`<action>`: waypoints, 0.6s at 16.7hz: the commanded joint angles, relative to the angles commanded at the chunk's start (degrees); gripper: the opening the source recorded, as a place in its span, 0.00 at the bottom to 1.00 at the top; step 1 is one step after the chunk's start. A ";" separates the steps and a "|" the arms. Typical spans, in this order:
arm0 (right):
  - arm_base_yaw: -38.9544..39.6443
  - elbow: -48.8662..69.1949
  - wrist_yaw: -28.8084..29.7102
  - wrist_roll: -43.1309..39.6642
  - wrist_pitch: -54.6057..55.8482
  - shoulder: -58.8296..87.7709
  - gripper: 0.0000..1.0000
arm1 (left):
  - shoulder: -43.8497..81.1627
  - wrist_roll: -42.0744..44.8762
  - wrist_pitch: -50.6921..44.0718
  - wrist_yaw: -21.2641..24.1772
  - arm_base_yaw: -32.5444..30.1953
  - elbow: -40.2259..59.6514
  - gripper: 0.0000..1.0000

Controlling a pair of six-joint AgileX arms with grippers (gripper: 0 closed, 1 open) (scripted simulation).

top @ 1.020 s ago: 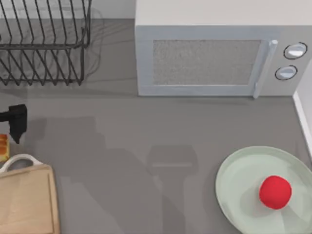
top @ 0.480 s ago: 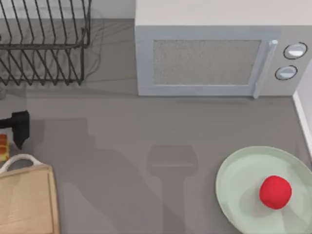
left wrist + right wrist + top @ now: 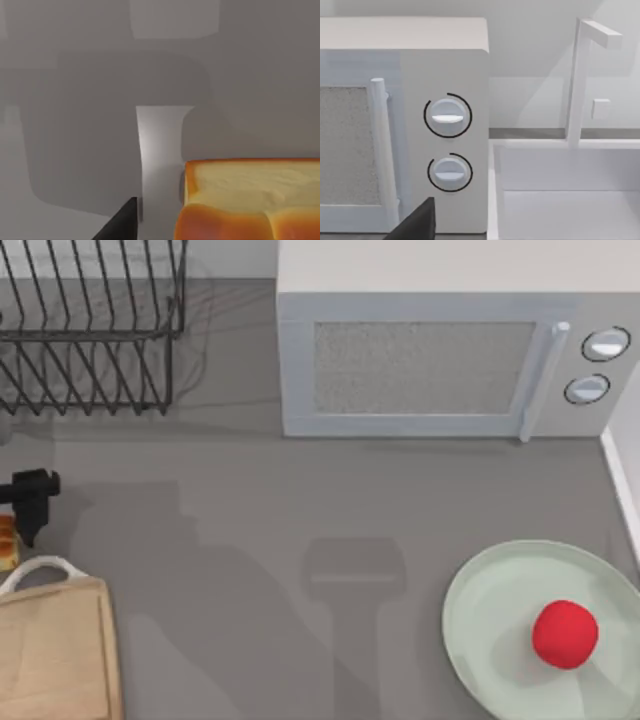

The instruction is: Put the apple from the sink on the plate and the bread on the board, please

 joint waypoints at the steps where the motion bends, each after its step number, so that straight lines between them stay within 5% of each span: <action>1: 0.00 0.00 0.00 0.00 0.00 0.00 1.00 | 0.00 0.00 0.00 0.00 0.00 0.00 0.17; 4: 0.00 0.00 0.00 0.00 0.00 0.00 1.00 | 0.00 0.00 0.00 0.00 0.00 0.00 0.00; 10: 0.00 0.00 0.00 0.00 0.00 0.00 1.00 | 0.00 0.00 0.00 0.00 0.00 0.00 0.00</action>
